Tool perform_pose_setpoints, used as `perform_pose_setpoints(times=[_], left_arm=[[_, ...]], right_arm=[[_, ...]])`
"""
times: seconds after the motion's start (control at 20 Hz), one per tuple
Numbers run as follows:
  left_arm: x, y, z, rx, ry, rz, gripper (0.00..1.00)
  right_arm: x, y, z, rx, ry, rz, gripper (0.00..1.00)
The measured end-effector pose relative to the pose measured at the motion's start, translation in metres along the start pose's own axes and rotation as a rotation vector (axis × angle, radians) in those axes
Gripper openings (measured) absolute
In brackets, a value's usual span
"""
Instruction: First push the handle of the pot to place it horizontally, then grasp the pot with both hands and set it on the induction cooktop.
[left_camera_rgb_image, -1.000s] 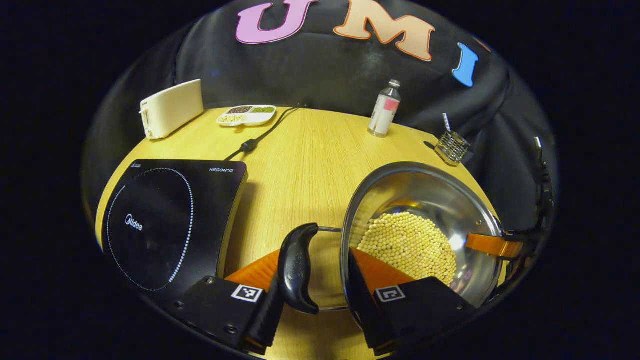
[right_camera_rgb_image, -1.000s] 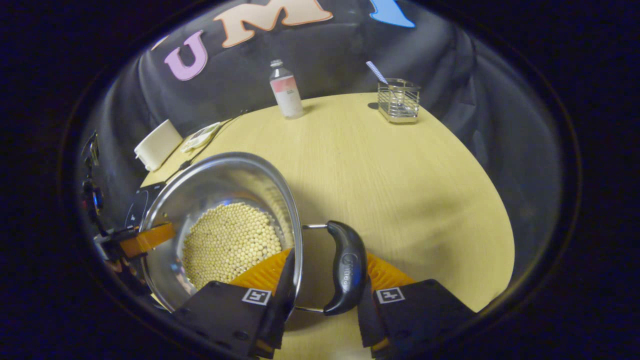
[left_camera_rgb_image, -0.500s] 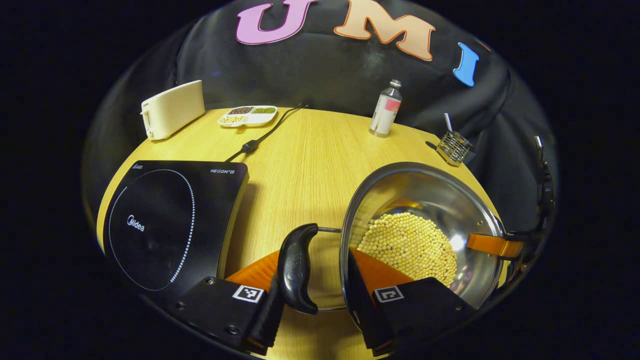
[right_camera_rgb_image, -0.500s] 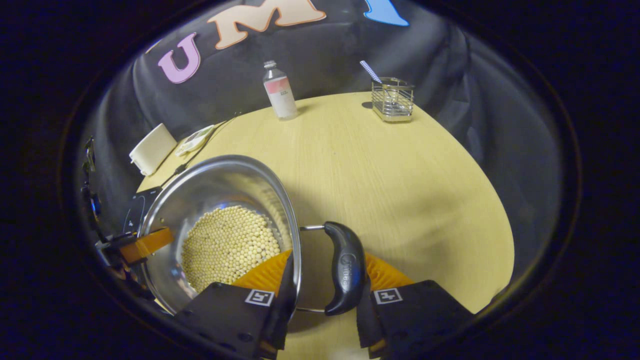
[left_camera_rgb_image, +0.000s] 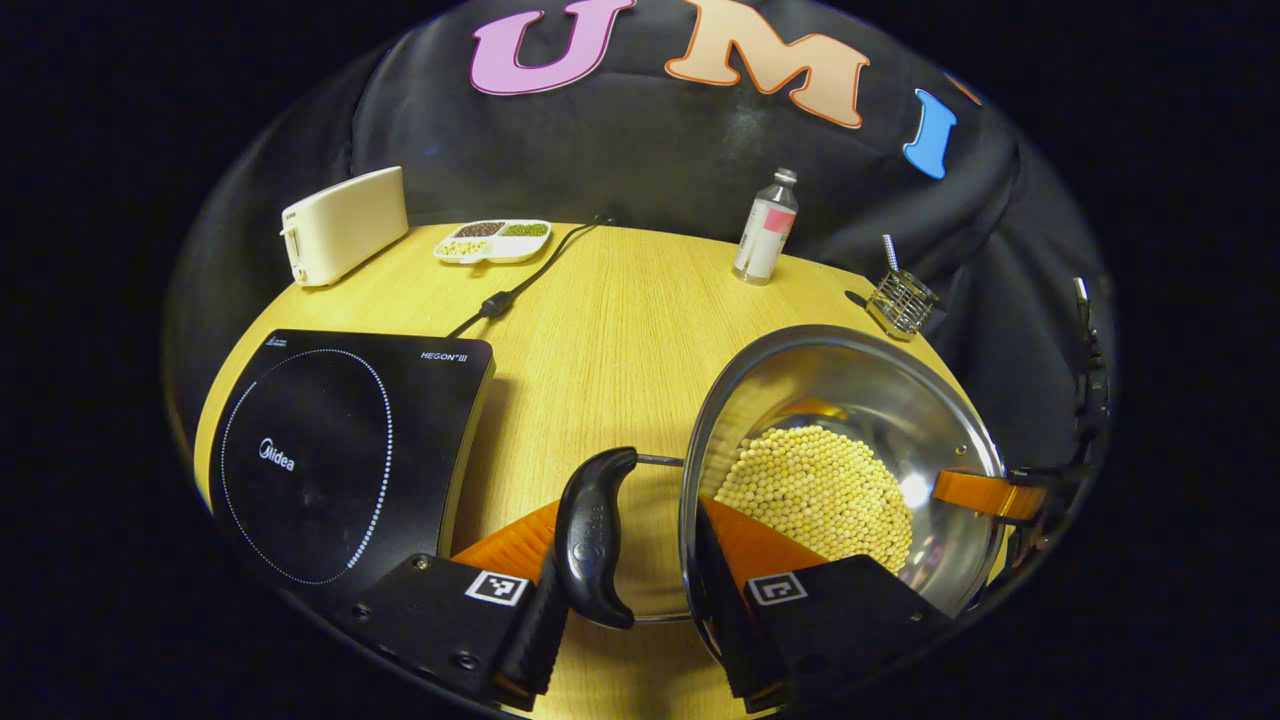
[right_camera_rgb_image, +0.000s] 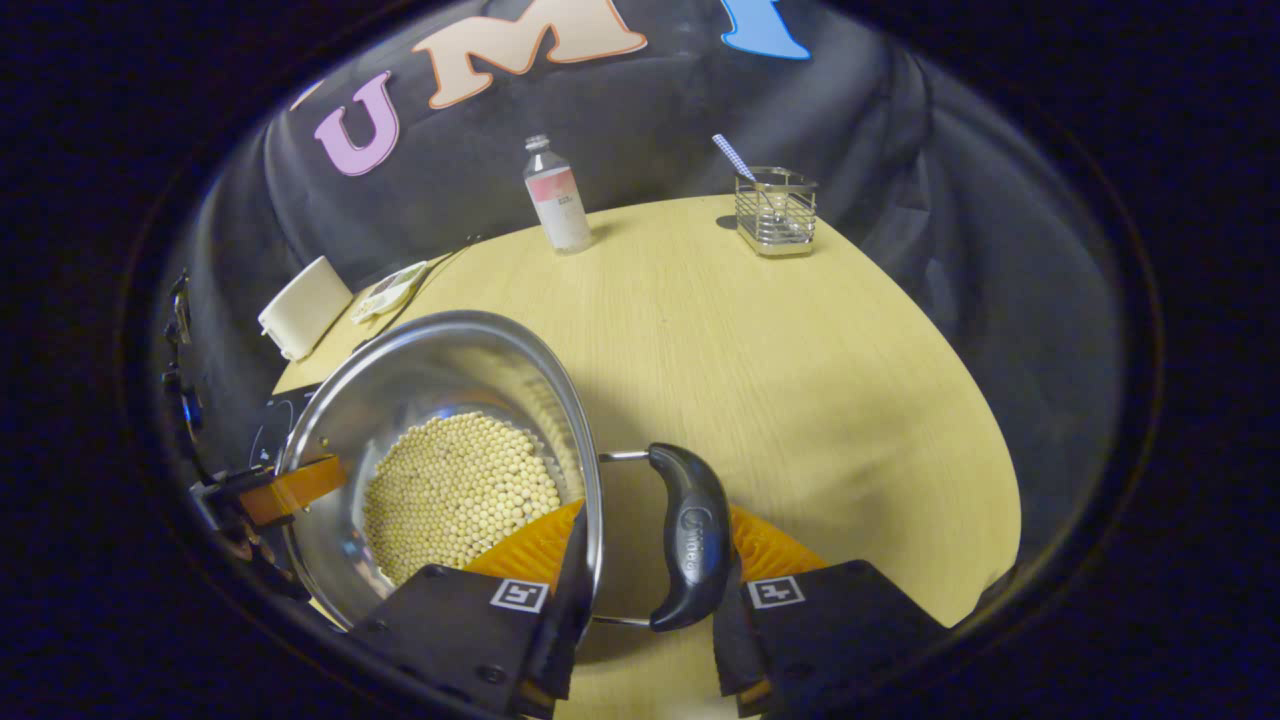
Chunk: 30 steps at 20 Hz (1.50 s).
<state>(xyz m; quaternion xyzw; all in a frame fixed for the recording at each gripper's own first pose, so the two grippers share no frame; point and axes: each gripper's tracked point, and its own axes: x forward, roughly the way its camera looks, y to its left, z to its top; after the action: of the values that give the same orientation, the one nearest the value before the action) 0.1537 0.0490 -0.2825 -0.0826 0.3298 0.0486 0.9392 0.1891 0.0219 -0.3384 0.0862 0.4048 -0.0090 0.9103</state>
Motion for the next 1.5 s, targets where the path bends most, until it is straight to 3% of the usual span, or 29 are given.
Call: perform_pose_setpoints(times=[0.05, 0.6, 0.95, 1.5], left_arm=[[-0.003, -0.001, 0.002, -0.007, -0.004, 0.003, 0.66], [-0.039, 0.023, 0.028, -0.019, -0.001, -0.004, 0.65], [-0.062, 0.102, 0.044, -0.007, 0.010, -0.021, 0.65], [-0.091, 0.243, 0.048, -0.068, 0.010, 0.027, 0.65]], right_arm=[[-0.001, 0.001, 0.003, -0.003, -0.006, 0.007, 0.51], [-0.035, 0.039, 0.021, -0.009, -0.016, 0.005, 0.51], [-0.048, 0.123, 0.010, 0.018, -0.028, -0.008, 0.51], [-0.037, 0.269, -0.012, -0.015, -0.018, 0.031, 0.51]])
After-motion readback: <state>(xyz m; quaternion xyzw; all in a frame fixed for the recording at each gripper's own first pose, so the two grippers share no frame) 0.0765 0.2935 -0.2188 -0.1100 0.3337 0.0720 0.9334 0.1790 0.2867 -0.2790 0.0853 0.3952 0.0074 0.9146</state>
